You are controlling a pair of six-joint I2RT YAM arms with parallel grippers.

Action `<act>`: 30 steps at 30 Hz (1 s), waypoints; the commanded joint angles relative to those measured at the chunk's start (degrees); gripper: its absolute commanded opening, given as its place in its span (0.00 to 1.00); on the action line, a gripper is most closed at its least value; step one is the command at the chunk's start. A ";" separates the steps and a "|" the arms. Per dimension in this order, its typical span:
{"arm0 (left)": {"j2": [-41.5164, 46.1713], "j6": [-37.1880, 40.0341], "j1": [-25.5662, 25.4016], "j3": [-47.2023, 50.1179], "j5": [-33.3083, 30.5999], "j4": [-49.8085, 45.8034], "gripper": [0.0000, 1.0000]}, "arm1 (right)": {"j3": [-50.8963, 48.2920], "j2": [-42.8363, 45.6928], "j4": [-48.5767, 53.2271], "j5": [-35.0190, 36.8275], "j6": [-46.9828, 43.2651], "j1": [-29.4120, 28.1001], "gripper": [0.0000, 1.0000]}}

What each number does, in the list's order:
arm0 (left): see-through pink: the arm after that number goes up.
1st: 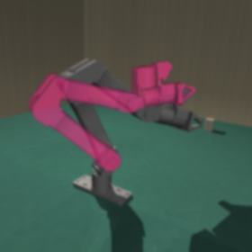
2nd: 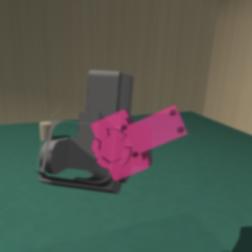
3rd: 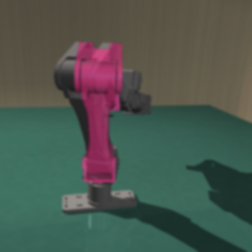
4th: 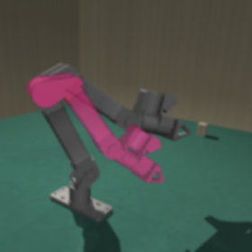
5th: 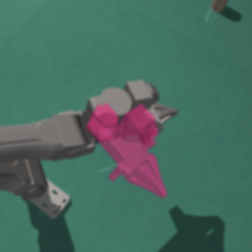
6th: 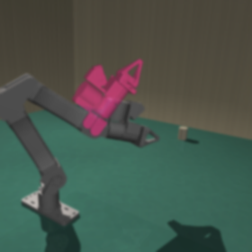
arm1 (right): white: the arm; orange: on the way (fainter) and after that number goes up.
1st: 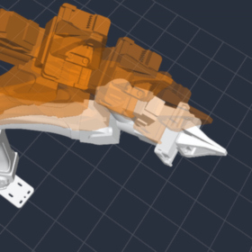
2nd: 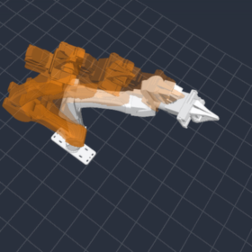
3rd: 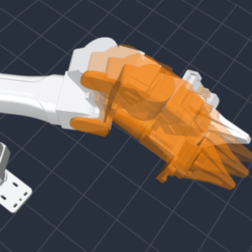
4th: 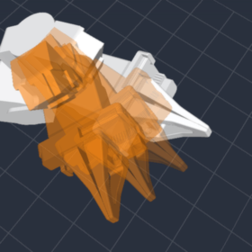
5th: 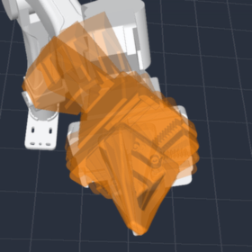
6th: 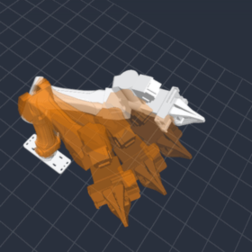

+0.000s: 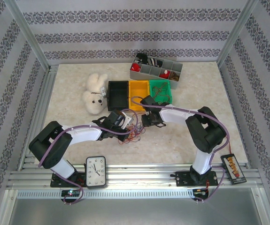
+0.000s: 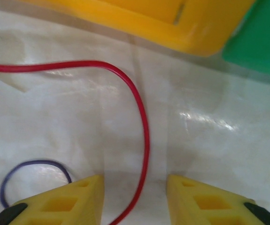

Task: Untangle the cables

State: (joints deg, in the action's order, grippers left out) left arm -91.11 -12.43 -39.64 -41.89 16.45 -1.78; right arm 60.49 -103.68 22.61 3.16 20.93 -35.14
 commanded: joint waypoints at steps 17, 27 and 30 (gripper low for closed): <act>-0.78 -1.29 0.26 -0.73 -2.60 -0.84 0.12 | -11.09 9.15 -1.79 1.93 6.66 10.67 0.00; -2.57 -0.85 0.26 -1.81 -2.47 -2.54 0.13 | -15.20 21.34 0.68 9.69 11.56 14.78 0.00; -3.06 -0.85 0.26 -1.82 -2.74 -2.38 0.08 | -17.40 26.65 1.29 11.88 13.15 19.38 0.00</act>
State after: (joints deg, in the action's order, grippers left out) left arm -93.12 -13.19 -39.64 -42.68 14.55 -2.39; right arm 44.97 -80.68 21.63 10.07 31.00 -18.79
